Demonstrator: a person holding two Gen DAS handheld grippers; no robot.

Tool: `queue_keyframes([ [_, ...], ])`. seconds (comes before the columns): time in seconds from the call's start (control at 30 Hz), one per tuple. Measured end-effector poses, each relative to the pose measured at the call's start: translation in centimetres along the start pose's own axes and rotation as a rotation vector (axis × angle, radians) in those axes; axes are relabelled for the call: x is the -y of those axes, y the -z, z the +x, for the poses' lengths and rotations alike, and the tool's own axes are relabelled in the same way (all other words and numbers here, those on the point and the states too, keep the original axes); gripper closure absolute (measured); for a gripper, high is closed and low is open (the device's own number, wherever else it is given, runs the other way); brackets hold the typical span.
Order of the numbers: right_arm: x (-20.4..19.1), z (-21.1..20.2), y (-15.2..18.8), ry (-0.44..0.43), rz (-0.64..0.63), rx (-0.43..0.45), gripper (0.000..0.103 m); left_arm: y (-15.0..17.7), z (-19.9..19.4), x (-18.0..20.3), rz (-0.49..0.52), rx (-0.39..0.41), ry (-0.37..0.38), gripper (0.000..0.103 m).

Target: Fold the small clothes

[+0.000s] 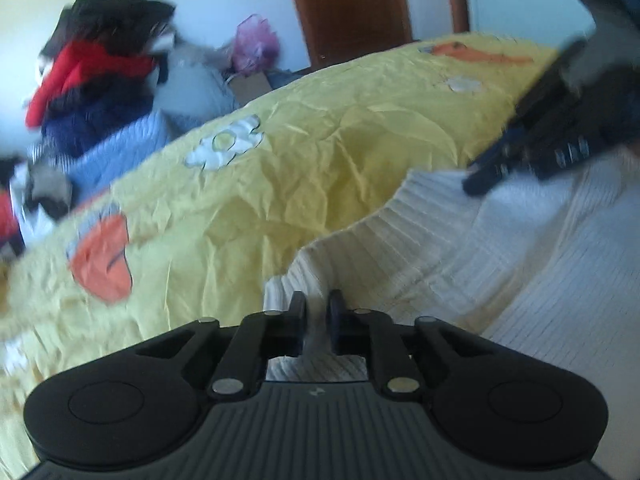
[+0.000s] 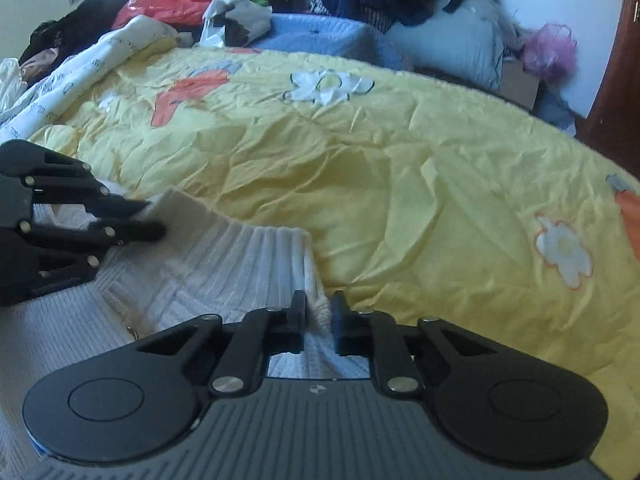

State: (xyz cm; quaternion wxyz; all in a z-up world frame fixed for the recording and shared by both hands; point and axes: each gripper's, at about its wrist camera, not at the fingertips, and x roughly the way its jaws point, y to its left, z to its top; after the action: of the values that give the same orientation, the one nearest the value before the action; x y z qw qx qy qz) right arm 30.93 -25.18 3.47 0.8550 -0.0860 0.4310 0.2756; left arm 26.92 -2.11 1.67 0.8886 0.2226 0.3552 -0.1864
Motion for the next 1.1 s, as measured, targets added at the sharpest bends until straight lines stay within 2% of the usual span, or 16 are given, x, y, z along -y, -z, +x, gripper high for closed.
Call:
queue_keyframes([
  [0.1,1.8,-0.3,0.5,-0.016,0.146,0.061,0.093,0.2,0.5,-0.6,-0.053,-0.001,-0.038,0.096],
  [0.17,1.5,0.3,1.7,0.01,0.152,0.081,0.092,0.1,0.5,-0.4,-0.082,0.004,-0.064,0.096],
  [0.23,0.8,-0.6,2.3,0.059,0.168,0.119,0.08,-0.1,-0.5,0.3,-0.085,0.015,-0.106,0.092],
  [0.3,0.7,-3.0,2.9,0.076,0.21,0.168,0.059,0.1,-3.4,0.5,-0.088,0.08,-0.154,0.091],
  [0.37,1.2,-7.0,4.3,0.048,0.259,0.262,0.045,1.7,-7.5,0.5,-0.111,0.154,-0.19,0.063],
  [0.4,1.5,-9.2,5.6,0.019,0.296,0.298,0.036,3.3,-9.7,0.4,-0.125,0.184,-0.202,0.025],
  [0.43,2.0,-11.1,7.0,-0.009,0.343,0.309,0.034,4.9,-11.5,0.4,-0.14,0.207,-0.222,0.0],
  [0.5,2.9,-13.4,9.8,-0.05,0.419,0.283,0.034,8.4,-14.5,0.2,-0.172,0.244,-0.23,0.0],
  [0.67,3.4,-14.6,15.3,-0.052,0.514,0.172,0.047,14.4,-17.4,-0.9,-0.307,0.163,-0.221,0.0],
  [0.77,2.1,-13.8,16.0,-0.009,0.483,0.151,0.052,15.2,-17.7,-0.8,-0.36,0.139,-0.205,0.001],
  [0.83,1.1,-13.7,16.0,0.035,0.466,0.151,0.07,15.1,-17.4,-0.6,-0.375,0.138,-0.178,0.001],
  [0.9,-0.2,-14.0,15.3,0.075,0.394,0.168,0.097,14.7,-16.5,-0.4,-0.383,0.103,-0.179,0.007],
  [0.93,-0.7,-14.4,15.0,0.08,0.375,0.179,0.099,14.7,-16.1,-0.4,-0.396,0.086,-0.185,0.022],
  [0.97,-0.9,-15.0,14.8,0.084,0.366,0.197,0.1,14.6,-15.8,-0.6,-0.422,0.074,-0.164,0.028],
  [1.03,-0.7,-16.4,15.0,0.097,0.369,0.238,0.1,14.7,-15.4,-1.0,-0.48,0.065,-0.166,0.029],
  [1.1,0.8,-15.4,15.9,0.117,0.42,0.187,0.101,15.4,-14.5,-1.1,-0.528,0.048,-0.161,0.029],
])
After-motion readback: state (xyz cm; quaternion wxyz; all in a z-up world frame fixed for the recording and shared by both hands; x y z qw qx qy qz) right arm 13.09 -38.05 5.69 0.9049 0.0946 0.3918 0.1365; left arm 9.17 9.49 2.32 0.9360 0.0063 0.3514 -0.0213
